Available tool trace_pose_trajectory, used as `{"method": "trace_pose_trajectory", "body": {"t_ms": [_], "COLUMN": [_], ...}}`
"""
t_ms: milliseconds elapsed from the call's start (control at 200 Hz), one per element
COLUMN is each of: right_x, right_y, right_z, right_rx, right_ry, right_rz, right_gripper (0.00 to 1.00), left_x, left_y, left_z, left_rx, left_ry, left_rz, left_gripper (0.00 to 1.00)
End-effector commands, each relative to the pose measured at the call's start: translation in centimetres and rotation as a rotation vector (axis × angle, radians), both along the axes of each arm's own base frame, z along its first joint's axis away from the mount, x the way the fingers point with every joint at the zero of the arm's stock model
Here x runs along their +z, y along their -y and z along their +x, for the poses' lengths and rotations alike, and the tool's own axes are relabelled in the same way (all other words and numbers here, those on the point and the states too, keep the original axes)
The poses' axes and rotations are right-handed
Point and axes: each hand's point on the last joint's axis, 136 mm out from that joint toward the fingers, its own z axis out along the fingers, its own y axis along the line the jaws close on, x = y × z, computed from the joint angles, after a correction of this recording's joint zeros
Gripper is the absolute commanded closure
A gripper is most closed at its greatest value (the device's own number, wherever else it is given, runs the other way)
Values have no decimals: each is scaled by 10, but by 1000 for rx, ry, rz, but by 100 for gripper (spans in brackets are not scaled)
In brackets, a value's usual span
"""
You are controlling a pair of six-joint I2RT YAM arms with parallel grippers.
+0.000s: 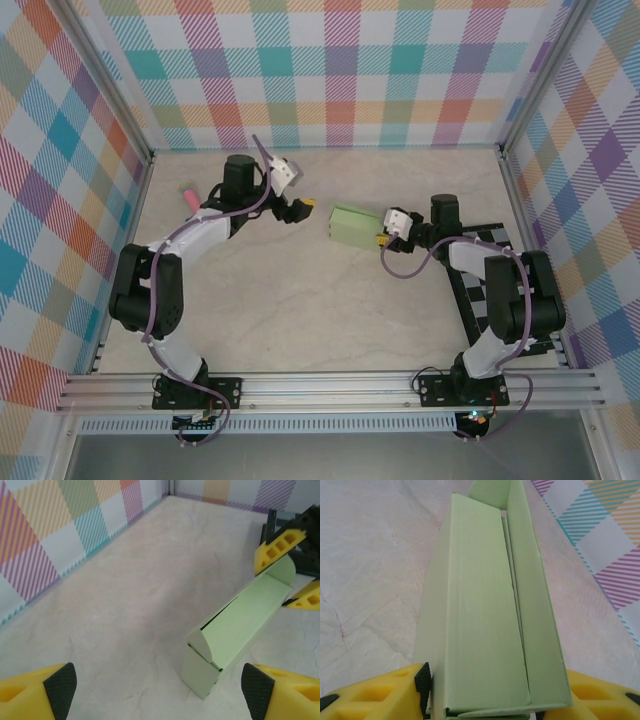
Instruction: Fold the paper box
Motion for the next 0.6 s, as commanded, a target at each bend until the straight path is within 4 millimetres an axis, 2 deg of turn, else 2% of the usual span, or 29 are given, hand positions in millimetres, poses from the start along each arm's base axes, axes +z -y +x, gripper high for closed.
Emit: {"method": "trace_pose_trajectory", "body": {"t_ms": [0,90,140,310,375,460,595], "right_x": [5,4,4,6,7,5,4], "right_y": [-15,-18,-20,-26,-28,-28,-27], "right_z": [-10,-13,-14,-16,-16,-16,-17], "right_rx": [78,88,97,123,132,128,122], "right_ry": [10,21,26,27,24,18,12], "right_rz": [-6,-21,-23,-26,-17,-21,-29], "right_gripper": [44,44,44,44,44,44,44], "left_x": [-1,-2,2,10,6,-5,-32], "left_y": [5,2,4,28,44,64,62], "left_z": [9,29,35,45,44,33,25], "left_rx": [-1,131,162,180,154,110,120], "left_ry": [-13,-61,-88,-97,-123,-156,-188], "left_rz": [5,12,-4,-75,-55,-35,3], "left_gripper": [13,14,14,13,13,13,13]}}
